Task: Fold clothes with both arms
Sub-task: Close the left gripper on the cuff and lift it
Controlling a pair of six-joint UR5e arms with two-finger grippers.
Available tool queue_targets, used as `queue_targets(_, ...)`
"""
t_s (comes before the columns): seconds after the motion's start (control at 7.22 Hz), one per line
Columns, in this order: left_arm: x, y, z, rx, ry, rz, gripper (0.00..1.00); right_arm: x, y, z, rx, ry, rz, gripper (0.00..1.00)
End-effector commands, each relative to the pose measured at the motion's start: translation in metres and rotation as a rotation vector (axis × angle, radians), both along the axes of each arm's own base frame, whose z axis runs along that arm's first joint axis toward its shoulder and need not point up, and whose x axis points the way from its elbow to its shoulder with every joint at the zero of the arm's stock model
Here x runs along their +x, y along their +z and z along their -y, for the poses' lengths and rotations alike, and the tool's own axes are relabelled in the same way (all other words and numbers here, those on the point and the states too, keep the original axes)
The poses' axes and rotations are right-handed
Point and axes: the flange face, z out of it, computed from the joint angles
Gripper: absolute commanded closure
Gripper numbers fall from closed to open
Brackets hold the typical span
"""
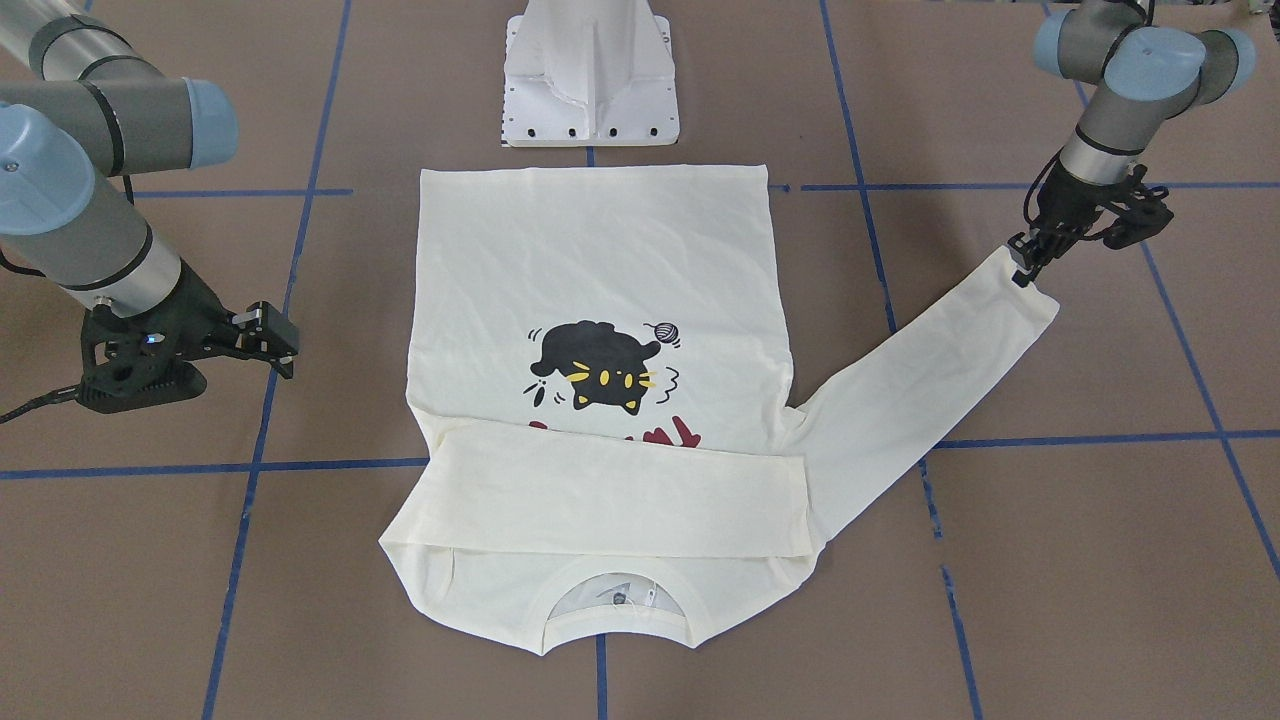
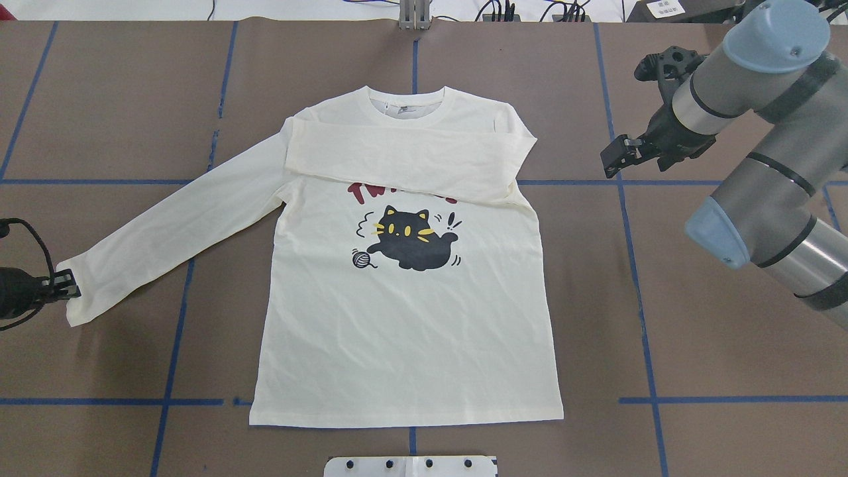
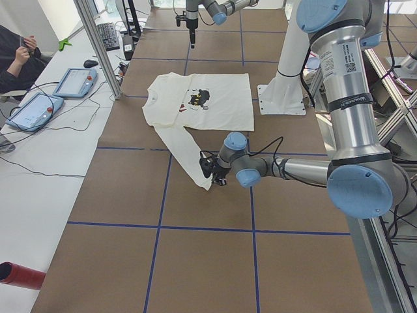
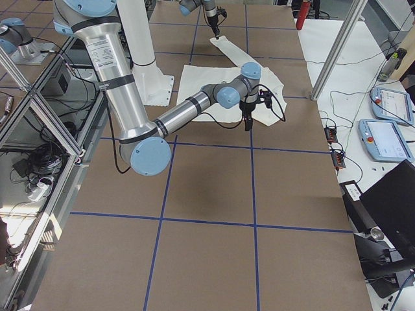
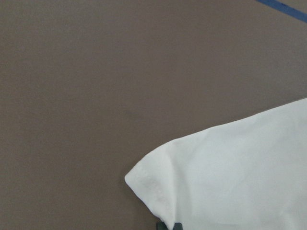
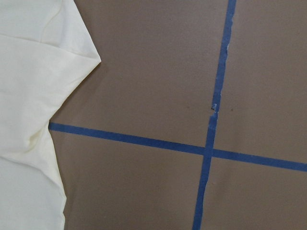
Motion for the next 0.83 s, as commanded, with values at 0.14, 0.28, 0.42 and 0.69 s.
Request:
queue_targets(0.14,0.039,-0.066,0.041,-0.006,0.001,0.026,1.0,0.036,0.033,-0.018,-0.038,0.027,-0.019,0.0)
queue_targets(0.28,0.047,-0.099,0.072,0.041,0.005,0.034,1.0,0.047,0.044,-0.028,-0.052,0.034,-0.028,0.0)
queue_targets(0.42,0.051,-0.142,0.111,0.081,-0.004,0.045,1.0,0.06,0.059,-0.039,-0.072,0.043,-0.042,0.0)
queue_targets(0.69,0.053,-0.236,0.183,0.114,-0.038,0.063,1.0,0.088,0.078,-0.063,-0.095,0.064,-0.061,0.0)
